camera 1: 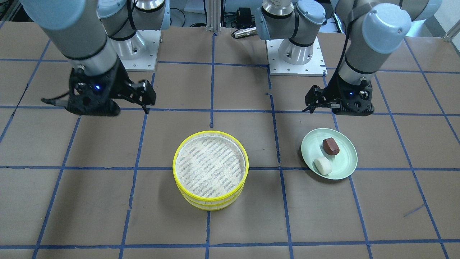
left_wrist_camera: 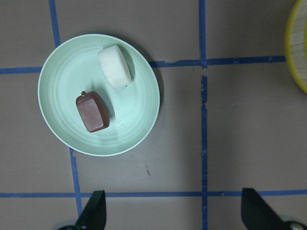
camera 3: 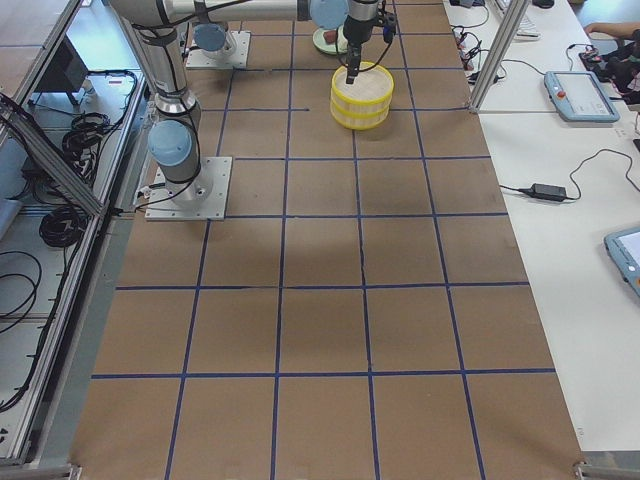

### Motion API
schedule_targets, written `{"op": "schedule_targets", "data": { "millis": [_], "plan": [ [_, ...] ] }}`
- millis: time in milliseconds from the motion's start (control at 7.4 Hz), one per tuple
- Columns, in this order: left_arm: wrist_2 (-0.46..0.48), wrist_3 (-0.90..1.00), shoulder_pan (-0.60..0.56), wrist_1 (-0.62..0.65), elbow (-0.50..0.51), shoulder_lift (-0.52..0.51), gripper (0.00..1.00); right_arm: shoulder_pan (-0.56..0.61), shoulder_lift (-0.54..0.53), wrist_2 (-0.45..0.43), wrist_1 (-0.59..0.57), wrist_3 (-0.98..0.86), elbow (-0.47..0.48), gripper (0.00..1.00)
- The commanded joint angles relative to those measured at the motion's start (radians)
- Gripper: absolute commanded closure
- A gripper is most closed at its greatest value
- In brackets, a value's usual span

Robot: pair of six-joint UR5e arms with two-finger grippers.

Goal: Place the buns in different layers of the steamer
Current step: 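Move left gripper down to the white bun while right gripper reaches the steamer rim, then grasp the white bun with left gripper while right gripper grips the top tier rim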

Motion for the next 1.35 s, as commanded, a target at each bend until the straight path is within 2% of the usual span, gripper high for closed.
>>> {"op": "schedule_targets", "data": {
  "millis": [0, 135, 270, 405, 541, 676, 811, 946, 1216],
  "plan": [
    [-0.003, 0.102, 0.080, 0.182, -0.043, -0.157, 0.00, 0.098, 0.204, -0.036, -0.238, 0.092, -0.003, 0.01],
    [-0.011, 0.107, 0.080, 0.329, -0.041, -0.250, 0.00, 0.100, 0.247, -0.030, -0.295, 0.092, 0.005, 0.02],
    [-0.040, 0.105, 0.080, 0.408, -0.041, -0.305, 0.00, 0.110, 0.292, -0.032, -0.298, 0.094, 0.006, 0.04],
    [-0.072, 0.098, 0.080, 0.409, -0.041, -0.318, 0.00, 0.112, 0.301, -0.026, -0.298, 0.094, 0.012, 0.20],
    [-0.074, 0.093, 0.079, 0.409, -0.043, -0.327, 0.00, 0.116, 0.300, -0.003, -0.311, 0.108, 0.034, 0.25],
    [-0.118, 0.093, 0.080, 0.407, -0.050, -0.335, 0.00, 0.118, 0.301, -0.003, -0.329, 0.112, 0.040, 0.53],
    [-0.117, 0.102, 0.080, 0.410, -0.053, -0.358, 0.03, 0.118, 0.292, -0.004, -0.312, 0.132, 0.042, 0.85],
    [-0.109, 0.116, 0.080, 0.412, -0.046, -0.369, 0.25, 0.123, 0.288, -0.012, -0.291, 0.166, 0.051, 0.96],
    [-0.105, 0.127, 0.080, 0.412, -0.044, -0.370, 0.87, 0.123, 0.260, -0.018, -0.283, 0.155, 0.060, 0.98]
  ]
}}
